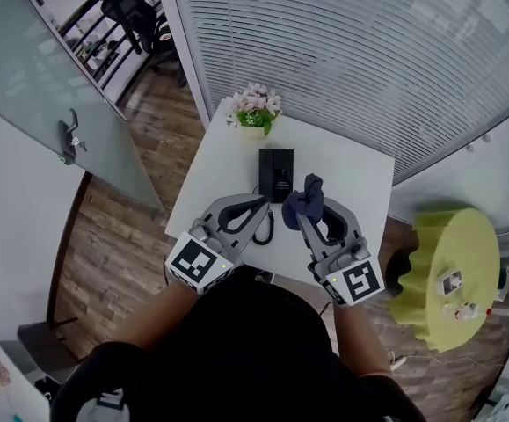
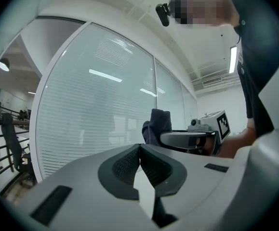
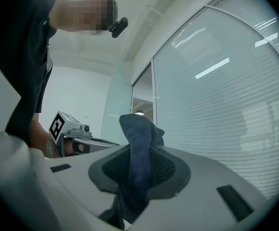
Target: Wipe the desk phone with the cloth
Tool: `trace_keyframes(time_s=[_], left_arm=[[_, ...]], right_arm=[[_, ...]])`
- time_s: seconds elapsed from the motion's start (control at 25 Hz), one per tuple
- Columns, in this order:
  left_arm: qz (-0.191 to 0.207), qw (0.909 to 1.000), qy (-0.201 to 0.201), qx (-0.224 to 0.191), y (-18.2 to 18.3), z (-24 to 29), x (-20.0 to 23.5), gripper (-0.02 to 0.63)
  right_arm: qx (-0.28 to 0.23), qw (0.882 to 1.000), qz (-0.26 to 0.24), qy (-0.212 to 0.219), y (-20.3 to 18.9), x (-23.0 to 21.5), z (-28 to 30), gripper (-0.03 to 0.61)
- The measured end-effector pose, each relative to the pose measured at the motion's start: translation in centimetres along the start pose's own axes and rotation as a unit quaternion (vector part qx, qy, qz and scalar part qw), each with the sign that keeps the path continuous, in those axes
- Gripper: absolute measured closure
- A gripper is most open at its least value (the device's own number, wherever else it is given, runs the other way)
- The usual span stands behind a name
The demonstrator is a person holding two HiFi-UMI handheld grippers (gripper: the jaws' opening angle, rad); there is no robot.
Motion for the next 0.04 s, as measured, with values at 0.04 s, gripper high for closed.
trace_keyframes(time_s=[0.04], left_arm=[[0.000,1.0000,0.001,0.000,-0.01,-0.07,-0.05,0.604]], right_arm=[[0.000,1.000,-0.001,0.000,0.03,0.08,-0.06,0.472]])
Point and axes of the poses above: the fingertips, and each gripper's own axes: z forward along the fingers, x to its left, y out of its top, the point moved 4 cm from there along -z, backward along the fingers, and after that the axes turned 9 degrees about x, right-handed, at the moved point
